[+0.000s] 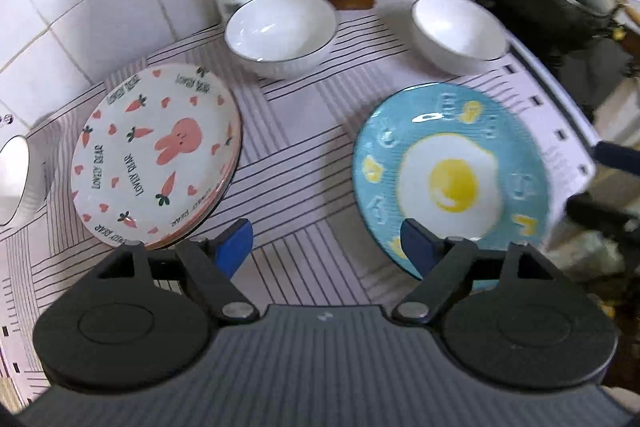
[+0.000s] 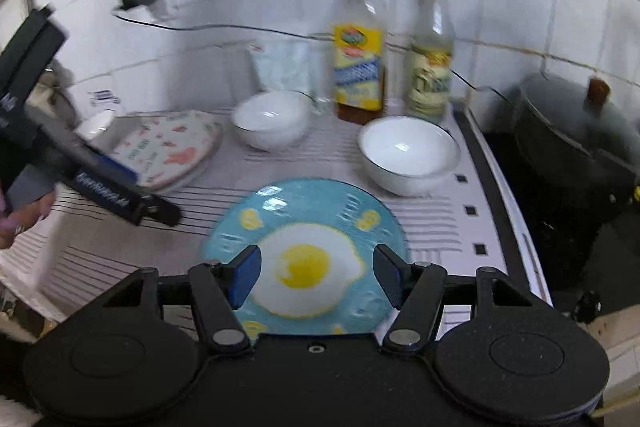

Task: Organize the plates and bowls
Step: 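Move the left gripper to the rim of the blue egg plate, then grasp the blue egg plate rim with the left gripper and lift it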

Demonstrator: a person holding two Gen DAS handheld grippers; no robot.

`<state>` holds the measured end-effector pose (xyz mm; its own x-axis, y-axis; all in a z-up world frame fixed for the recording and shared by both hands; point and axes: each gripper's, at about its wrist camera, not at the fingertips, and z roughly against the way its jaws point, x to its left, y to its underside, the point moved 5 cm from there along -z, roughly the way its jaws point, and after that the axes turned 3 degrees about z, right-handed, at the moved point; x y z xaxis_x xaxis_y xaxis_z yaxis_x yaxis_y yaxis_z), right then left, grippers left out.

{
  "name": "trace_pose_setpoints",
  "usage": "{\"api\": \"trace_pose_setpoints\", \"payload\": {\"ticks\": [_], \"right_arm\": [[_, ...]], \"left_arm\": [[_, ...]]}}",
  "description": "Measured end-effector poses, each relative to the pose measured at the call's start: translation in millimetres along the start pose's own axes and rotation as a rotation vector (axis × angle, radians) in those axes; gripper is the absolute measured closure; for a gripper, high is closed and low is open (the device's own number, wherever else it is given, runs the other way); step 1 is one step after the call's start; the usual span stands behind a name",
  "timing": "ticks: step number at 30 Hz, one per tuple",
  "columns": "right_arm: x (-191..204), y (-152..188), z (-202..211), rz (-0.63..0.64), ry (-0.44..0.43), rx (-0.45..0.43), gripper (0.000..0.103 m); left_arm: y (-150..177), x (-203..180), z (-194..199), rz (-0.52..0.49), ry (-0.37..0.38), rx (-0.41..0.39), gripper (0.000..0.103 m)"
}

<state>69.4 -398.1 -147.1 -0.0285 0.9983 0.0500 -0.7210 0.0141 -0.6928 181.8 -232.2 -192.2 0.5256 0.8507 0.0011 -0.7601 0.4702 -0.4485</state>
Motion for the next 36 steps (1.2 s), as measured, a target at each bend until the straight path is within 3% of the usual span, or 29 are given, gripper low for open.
{"api": "trace_pose_setpoints", "payload": {"ticks": [8,10,13,16,18,22,23,26,36], "right_arm": [[-39.5,25.0,-28.3,-0.105,-0.029,0.034,0.037],[-45.9,30.5,-34.8,-0.135,-0.049,0.046,0.037],[-52.8,37.5,-43.5,-0.186,-0.087,0.055,0.037],[-55.0,42.7,-53.6,-0.203,-0.09,0.073,0.047],[-56.0,45.7,-59.1,-0.226,-0.094,0.083,0.06],[-56.5,48.4,-64.9,-0.239,-0.076,0.08,0.076],[-58.0,49.9,-66.0,-0.241,-0.068,0.087,0.085],[-60.1,49.1,-67.9,-0.253,-0.108,0.127,0.085],[-61.2,50.7,-82.3,-0.296,-0.151,0.169,0.081]], "left_arm": [[15.3,-3.2,-37.8,-0.015,0.018,-0.029,0.022],[15.7,-4.9,-43.3,-0.001,0.052,-0.029,0.022],[13.9,-6.3,-52.4,0.029,0.086,0.022,0.022],[10.6,-5.2,-62.1,0.067,0.1,0.043,0.027],[9.4,-4.6,-68.2,0.089,0.111,0.065,0.039],[6.5,-4.0,-77.1,0.141,0.16,0.088,0.063],[5.2,-5.0,-77.6,0.145,0.175,0.092,0.067],[1.1,-10.9,-78.8,0.121,0.175,0.102,0.078],[-3.8,-5.1,-85.2,0.198,0.219,0.123,0.079]]}}
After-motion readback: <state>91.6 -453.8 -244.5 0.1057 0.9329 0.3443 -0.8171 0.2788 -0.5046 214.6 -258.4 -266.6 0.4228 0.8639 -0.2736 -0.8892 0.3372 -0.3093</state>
